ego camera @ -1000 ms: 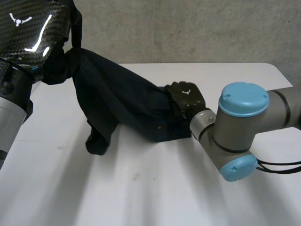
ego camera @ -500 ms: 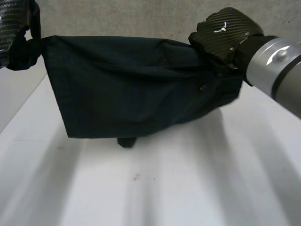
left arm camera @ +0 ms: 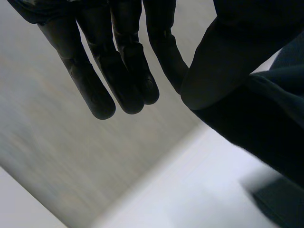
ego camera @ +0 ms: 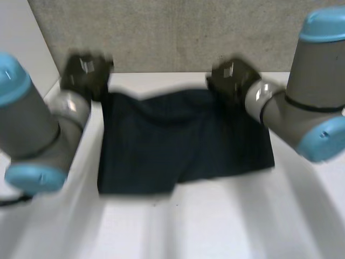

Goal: Fold the shorts.

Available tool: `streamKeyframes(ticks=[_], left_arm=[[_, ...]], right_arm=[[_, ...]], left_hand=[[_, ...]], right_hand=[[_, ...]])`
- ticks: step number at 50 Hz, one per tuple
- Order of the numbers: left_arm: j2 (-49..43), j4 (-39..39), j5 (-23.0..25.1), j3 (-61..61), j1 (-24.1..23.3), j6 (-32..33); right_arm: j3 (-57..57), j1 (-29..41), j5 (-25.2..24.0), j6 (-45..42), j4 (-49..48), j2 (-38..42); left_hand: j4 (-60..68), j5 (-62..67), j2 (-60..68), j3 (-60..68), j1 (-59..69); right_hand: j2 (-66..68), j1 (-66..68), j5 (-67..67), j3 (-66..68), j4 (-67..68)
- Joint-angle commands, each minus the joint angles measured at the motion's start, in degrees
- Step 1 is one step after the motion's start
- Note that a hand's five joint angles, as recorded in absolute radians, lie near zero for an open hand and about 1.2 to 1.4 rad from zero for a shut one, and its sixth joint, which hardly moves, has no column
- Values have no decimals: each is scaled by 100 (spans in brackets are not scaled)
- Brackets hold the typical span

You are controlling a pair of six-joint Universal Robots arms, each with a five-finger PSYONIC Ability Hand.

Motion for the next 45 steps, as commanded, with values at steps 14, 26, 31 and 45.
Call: streamKeyframes(ticks=[14, 26, 31, 45], left_arm=[[929, 1962, -470, 580, 47, -57], [306, 2164, 356, -2234, 249, -136], [-204, 2085, 365, -2797, 170, -75], [1588, 1373, 295, -3606, 179, -39]], right_arm=[[276, 3, 196, 964, -3499, -889], [1779, 266, 72, 858, -2610, -64], [2271, 398, 90, 297, -2470, 587], [3159, 354, 81, 576, -1388, -493]], left_hand=[[1147, 1436, 1132, 1157, 1413], [1147, 1436, 1132, 1157, 1413], [1147, 1436, 1132, 1157, 1413], [1147, 1436, 1132, 1157, 1413]], right_hand=[[1235, 2417, 1451, 1260, 1168], [1235, 2417, 1451, 1260, 1168], [1235, 2417, 1451, 1260, 1168], [-4141, -2959, -3925, -4116, -4208]])
